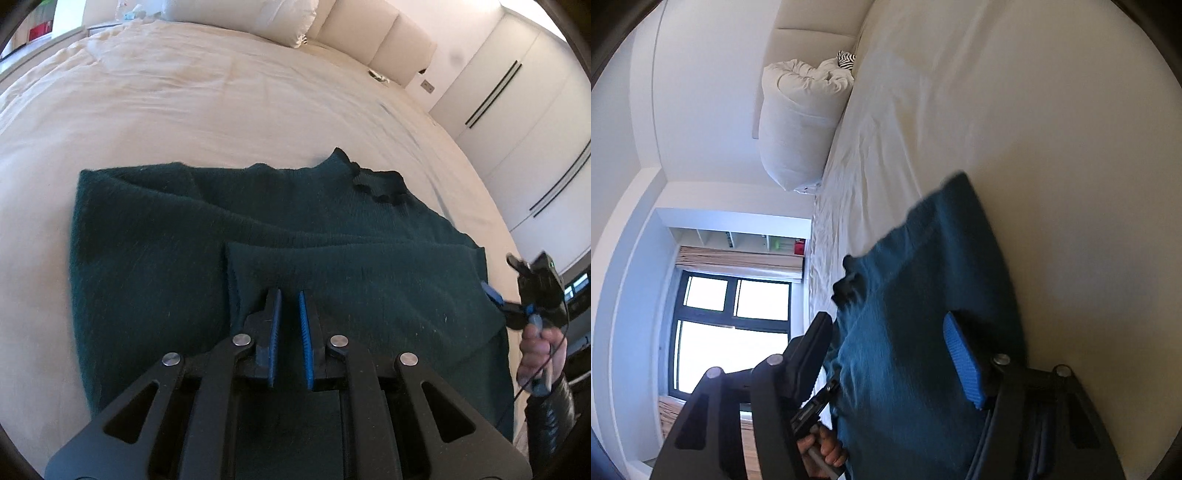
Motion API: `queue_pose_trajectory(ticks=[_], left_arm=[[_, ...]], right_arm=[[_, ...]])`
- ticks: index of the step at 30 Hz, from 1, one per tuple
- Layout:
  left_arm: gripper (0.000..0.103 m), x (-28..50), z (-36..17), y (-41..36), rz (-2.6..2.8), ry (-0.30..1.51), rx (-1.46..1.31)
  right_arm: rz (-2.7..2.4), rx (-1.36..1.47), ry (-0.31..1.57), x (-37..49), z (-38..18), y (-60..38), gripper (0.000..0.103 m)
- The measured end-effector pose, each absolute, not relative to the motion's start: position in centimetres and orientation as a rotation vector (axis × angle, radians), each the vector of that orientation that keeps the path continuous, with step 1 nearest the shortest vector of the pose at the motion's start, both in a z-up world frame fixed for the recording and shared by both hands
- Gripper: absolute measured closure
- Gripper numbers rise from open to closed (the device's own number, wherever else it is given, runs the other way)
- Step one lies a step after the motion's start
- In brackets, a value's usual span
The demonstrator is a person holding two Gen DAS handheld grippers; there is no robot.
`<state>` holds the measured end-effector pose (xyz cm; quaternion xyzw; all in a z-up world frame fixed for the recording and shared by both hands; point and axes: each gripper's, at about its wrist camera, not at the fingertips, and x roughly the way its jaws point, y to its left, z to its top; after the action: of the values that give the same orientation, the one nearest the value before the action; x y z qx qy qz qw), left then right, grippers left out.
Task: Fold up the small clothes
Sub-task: 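Open both tools and smooth the folded sweater flat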
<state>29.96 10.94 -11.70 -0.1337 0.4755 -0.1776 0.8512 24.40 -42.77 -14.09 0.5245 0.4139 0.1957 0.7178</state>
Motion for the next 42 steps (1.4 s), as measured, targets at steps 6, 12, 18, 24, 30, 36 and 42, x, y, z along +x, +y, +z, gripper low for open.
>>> queue_pose_trajectory(ticks=[6, 12, 18, 24, 30, 36, 42], left_arm=[[0.093, 25.9, -11.2, 11.8, -0.357, 0.965, -0.262], [0.088, 19.1, -9.5, 16.5, -0.233, 0.954, -0.311], [0.019, 10.5, -8.0, 20.7, -0.152, 0.875, -0.411], [0.019, 5.1, -9.3, 22.4, -0.174, 0.983, -0.455], [0.019, 0.0, -10.1, 22.9, -0.193, 1.065, -0.441], [0.025, -3.7, -10.0, 22.6, -0.256, 1.104, -0.403], [0.034, -5.9, -10.6, 22.0, -0.323, 1.166, -0.398]], right_arm=[[0.405, 0.997, 0.952, 18.8, -12.0, -42.1, 0.036], [0.407, 1.008, 0.840, 13.3, -9.1, -41.8, 0.020], [0.321, 0.849, 1.005, 10.9, -12.0, -39.1, 0.027], [0.315, 0.858, 0.928, 5.3, -9.1, -39.9, 0.024], [0.304, 0.772, 0.932, -0.2, -7.3, -40.2, 0.022], [0.305, 0.740, 1.007, -4.1, -8.7, -41.3, 0.022], [0.328, 0.754, 1.053, -5.6, -9.8, -41.3, 0.023]])
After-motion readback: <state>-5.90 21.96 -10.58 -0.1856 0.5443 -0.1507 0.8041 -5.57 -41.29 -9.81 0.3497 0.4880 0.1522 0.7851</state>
